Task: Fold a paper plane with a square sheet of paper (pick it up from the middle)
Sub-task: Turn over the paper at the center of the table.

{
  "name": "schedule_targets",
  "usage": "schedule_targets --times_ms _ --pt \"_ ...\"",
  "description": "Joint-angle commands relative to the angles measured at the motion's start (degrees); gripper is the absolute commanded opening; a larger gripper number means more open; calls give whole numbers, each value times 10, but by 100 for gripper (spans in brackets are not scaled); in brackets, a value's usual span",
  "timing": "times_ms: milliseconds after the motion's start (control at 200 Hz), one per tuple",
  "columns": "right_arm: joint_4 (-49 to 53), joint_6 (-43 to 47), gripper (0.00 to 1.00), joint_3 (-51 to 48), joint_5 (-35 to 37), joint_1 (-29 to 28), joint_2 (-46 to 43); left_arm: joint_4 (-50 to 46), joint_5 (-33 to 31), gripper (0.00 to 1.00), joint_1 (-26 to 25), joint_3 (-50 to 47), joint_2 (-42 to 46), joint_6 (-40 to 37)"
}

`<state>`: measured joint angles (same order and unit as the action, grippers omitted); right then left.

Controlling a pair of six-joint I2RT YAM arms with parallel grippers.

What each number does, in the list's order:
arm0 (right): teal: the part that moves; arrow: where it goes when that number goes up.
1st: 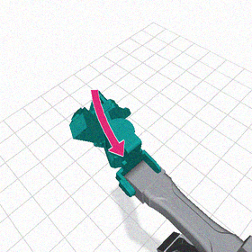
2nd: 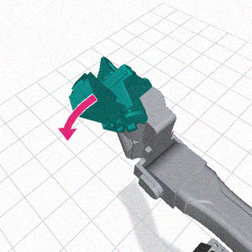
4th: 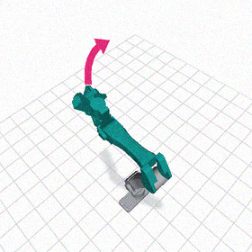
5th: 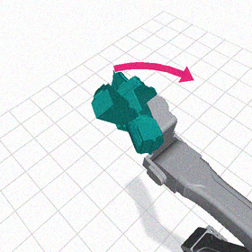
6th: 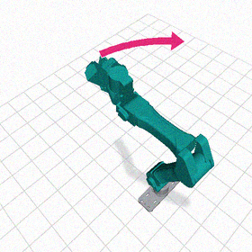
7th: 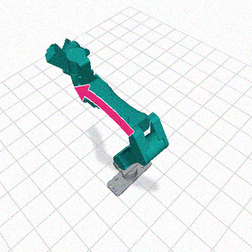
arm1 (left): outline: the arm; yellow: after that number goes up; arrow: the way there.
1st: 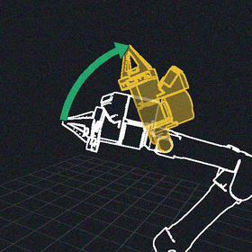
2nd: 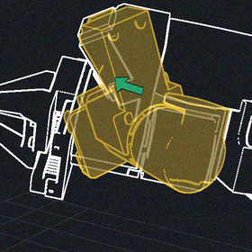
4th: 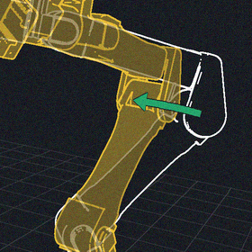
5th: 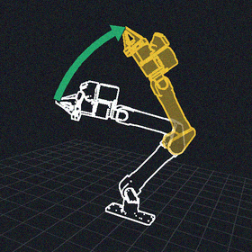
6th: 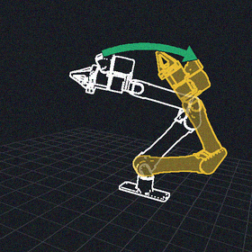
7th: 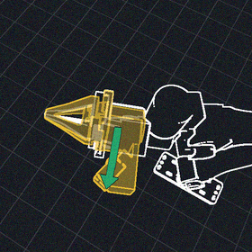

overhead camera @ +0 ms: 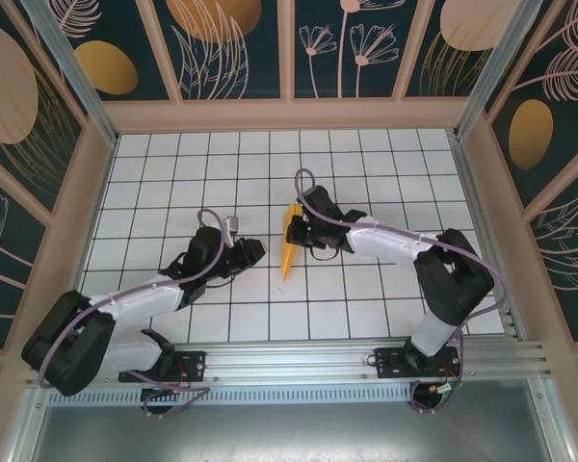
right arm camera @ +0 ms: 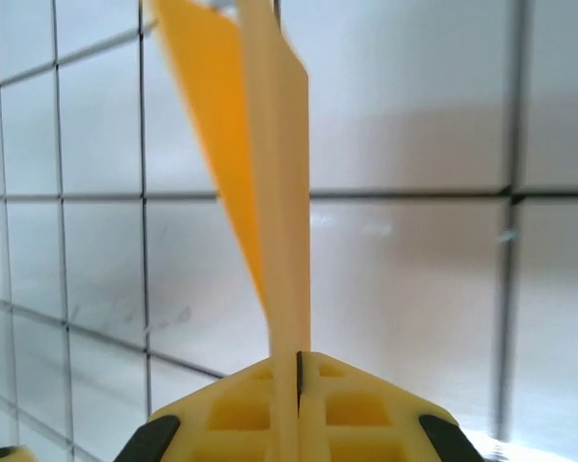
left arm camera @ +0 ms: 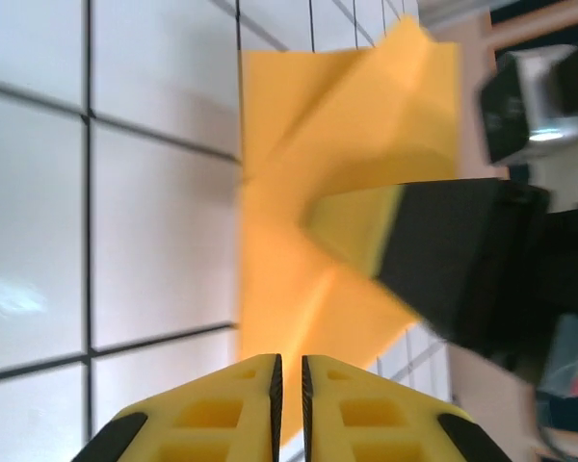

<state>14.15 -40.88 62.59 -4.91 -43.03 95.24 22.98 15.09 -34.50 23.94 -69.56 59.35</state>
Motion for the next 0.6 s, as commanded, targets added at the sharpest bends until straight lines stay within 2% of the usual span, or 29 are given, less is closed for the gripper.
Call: schedule_targets --times_ms 0,75,170,300,470,595 --pt "276 45 5 79 206 -12 -21 -166 -154 17 -2 22 59 -79" --pt "391 28 6 131 297 -23 5 -200 -213 17 -2 21 96 -95" --pt "513 -10 6 196 377 -43 69 -227 -266 18 -2 15 131 -111" --pt "598 -57 8 285 418 -85 179 -245 -308 18 -2 8 165 -130" --pt "590 -59 12 401 359 -125 304 -265 -335 19 -1 0 204 -146" --pt "550 -53 17 448 291 -134 348 -284 -339 19 -2 -7 233 -150"
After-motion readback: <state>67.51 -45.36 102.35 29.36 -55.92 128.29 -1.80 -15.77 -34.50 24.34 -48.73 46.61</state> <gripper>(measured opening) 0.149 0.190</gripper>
